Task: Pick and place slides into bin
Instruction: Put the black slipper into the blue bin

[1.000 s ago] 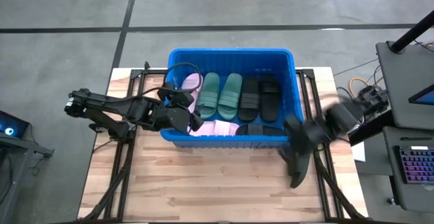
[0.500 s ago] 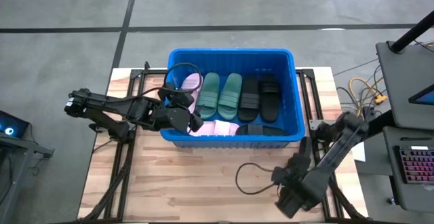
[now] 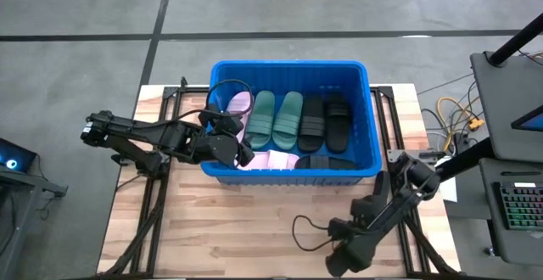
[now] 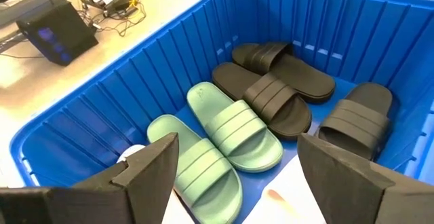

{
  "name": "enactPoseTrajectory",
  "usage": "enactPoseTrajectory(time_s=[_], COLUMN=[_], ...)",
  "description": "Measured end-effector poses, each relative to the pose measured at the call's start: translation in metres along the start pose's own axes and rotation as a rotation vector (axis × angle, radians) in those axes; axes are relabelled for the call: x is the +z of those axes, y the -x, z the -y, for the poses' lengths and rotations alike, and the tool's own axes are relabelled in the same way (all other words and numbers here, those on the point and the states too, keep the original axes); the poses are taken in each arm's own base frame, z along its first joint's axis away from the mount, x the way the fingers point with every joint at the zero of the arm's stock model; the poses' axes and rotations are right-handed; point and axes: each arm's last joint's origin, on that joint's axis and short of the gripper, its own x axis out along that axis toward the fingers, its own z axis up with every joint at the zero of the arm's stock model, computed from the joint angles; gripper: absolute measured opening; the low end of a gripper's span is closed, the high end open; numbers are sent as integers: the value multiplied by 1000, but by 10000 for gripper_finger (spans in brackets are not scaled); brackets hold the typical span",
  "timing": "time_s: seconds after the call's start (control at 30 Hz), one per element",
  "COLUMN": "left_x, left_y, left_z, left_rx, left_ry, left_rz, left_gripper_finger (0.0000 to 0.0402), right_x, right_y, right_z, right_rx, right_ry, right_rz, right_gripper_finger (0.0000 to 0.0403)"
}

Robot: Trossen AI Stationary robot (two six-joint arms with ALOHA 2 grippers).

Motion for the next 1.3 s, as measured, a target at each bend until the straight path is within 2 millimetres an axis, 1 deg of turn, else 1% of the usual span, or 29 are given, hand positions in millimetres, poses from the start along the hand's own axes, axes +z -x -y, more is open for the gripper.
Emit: enactPoseTrajectory(time_s=[0.13, 0.3, 0.43, 0.57, 0.63, 0.77, 0.97, 1.07, 1.17, 1.23, 1.3], left_x=[0, 0, -1, -1, -1, -1, -1, -1, -1, -1, -1], left_y=[0, 0, 0, 0, 0, 0, 0, 0, 0, 0, 0], left_z=[0, 1, 2, 3, 3, 3, 3, 3, 3, 3, 3], left_rx=[-15, -27, -67, -88, -89, -89, -89, -89, -89, -89, -90], left_ry=[0, 1, -1, -28, -28, -33, -43, -43, -43, -43, -43], left_rz=[-9, -15, -39, -49, -49, -49, -49, -49, -49, -49, -49], left_gripper_finger=[283, 283, 283, 283, 283, 283, 283, 283, 283, 283, 283], right_x=[9, 15, 14, 7, 6, 5, 4, 2, 1, 0, 0], right_y=[1, 4, -9, -27, -33, -35, -39, -47, -52, -52, -48], right_z=[7, 18, 21, 23, 24, 25, 26, 28, 29, 30, 31], right_rx=[7, 15, -13, -45, -55, -43, -53, -78, -89, -88, -70], right_ry=[-32, -54, -36, 21, 58, 132, 178, 198, 205, 202, 191], right_rz=[-8, 8, -45, -136, -163, -190, -197, -218, -235, -235, -232], right_gripper_finger=[307, 299, 297, 297, 297, 297, 290, 263, 217, 173, 116])
